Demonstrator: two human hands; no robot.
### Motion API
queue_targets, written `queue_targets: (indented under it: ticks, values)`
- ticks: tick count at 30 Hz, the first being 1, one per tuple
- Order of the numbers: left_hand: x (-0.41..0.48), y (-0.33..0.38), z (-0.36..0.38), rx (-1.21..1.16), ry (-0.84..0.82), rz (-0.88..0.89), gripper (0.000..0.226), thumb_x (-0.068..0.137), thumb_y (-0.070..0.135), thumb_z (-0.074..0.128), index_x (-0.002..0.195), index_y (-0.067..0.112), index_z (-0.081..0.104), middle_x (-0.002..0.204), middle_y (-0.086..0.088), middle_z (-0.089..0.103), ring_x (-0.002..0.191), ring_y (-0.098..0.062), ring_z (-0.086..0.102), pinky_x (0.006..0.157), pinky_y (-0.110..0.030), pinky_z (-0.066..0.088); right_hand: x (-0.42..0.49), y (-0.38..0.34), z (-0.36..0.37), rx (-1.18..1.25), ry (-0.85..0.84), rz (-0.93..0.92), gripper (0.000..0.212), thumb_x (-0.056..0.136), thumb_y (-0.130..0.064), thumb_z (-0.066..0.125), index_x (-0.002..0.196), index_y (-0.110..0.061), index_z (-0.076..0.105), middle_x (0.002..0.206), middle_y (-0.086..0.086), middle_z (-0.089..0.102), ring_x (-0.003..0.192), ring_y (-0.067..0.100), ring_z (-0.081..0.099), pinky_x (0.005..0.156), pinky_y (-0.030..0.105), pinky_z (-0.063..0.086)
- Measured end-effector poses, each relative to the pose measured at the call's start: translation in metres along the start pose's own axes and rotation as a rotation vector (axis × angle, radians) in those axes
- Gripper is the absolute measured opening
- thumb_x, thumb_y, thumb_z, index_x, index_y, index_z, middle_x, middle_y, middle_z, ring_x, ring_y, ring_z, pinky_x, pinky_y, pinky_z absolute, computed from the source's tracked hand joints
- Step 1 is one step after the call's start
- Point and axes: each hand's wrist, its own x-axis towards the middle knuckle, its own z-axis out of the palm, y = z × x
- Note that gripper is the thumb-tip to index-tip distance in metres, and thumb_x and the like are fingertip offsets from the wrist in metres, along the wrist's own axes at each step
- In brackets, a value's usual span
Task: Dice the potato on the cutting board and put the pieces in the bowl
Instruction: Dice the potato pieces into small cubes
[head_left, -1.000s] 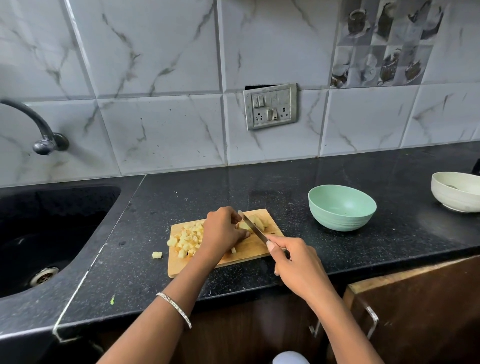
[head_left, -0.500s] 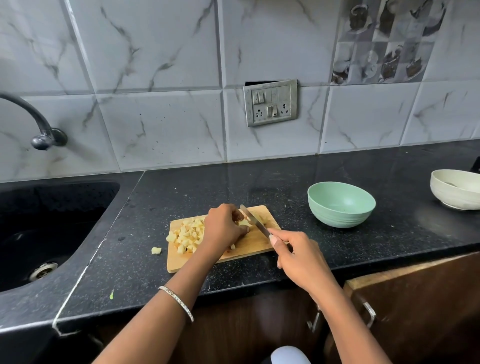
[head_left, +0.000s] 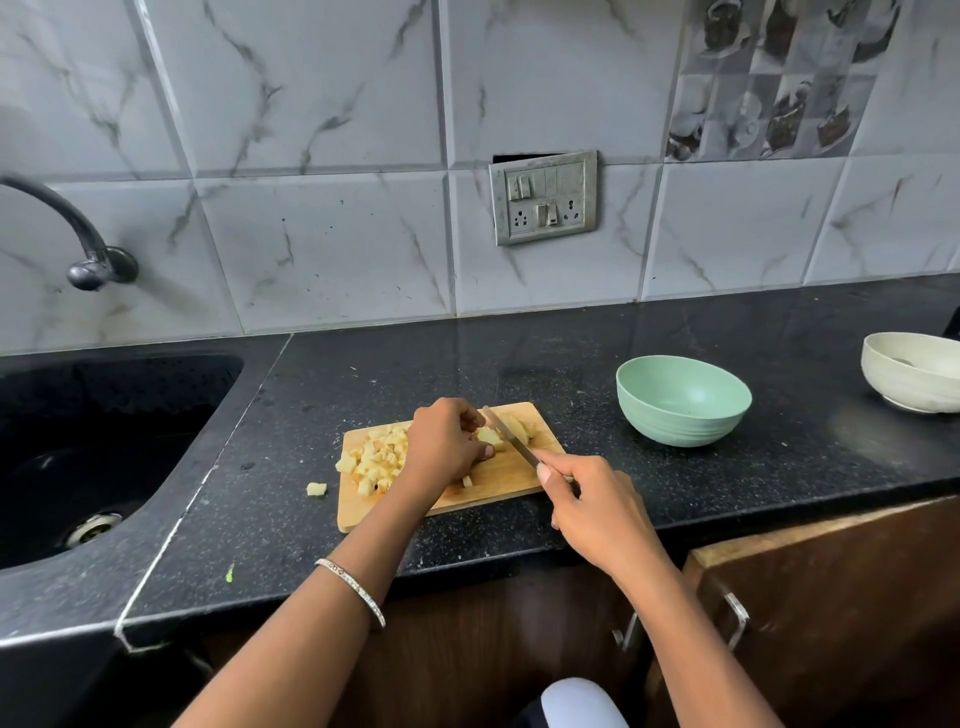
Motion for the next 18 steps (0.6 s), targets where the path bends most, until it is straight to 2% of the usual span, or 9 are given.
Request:
queue_targets:
  ticks: [4,12,14,16,18]
  values:
    - [-0.003,0.002,0.001,0.002,0.024,-0.007,0.044,0.063,0.033,0.091,0.1,0.016,0.072,0.096,0.002,0.073,0.093,-0.016,0.066,0.085,-0.036,0.057,0.002,-0.004,-0.004,0.014,-0.002,-0.023,0.037,0.104,-0.044,0.044,0.138,-0.042,0.057,0.109,0.002,0.074,0.108,0.019,0.065,0.1,0.041,0.048]
    - [-0.006,0.001,0.002,-0.032,0.063,0.002,0.03,0.067,0.026,0.09,0.09,0.018,0.073,0.089,0.004,0.073,0.087,-0.013,0.067,0.083,-0.034,0.057,0.004,-0.006,-0.005,-0.006,-0.077,-0.006,0.036,0.104,-0.043,0.045,0.139,-0.043,0.057,0.112,0.005,0.073,0.107,0.021,0.065,0.097,0.037,0.048]
    - [-0.006,0.001,0.001,-0.03,0.063,0.007,0.029,0.067,0.026,0.09,0.09,0.019,0.073,0.088,0.004,0.073,0.087,-0.013,0.067,0.082,-0.034,0.057,0.004,-0.007,-0.003,-0.018,-0.076,-0.003,0.037,0.104,-0.043,0.045,0.139,-0.044,0.056,0.12,0.002,0.071,0.109,0.022,0.065,0.097,0.038,0.05]
    - [-0.006,0.0,0.002,-0.021,0.064,0.015,0.028,0.067,0.026,0.09,0.089,0.019,0.074,0.088,0.004,0.073,0.086,-0.013,0.067,0.081,-0.033,0.057,0.005,-0.009,-0.002,-0.045,-0.077,0.011,0.037,0.105,-0.042,0.044,0.14,-0.043,0.055,0.133,-0.003,0.065,0.119,0.025,0.061,0.099,0.039,0.048]
    - [-0.005,-0.001,0.001,-0.012,0.063,0.016,0.027,0.067,0.026,0.089,0.088,0.019,0.074,0.087,0.004,0.073,0.085,-0.013,0.068,0.081,-0.032,0.057,0.005,-0.013,0.0,-0.072,-0.077,0.024,0.036,0.105,-0.04,0.045,0.139,-0.04,0.057,0.139,-0.002,0.061,0.126,0.029,0.056,0.1,0.041,0.047]
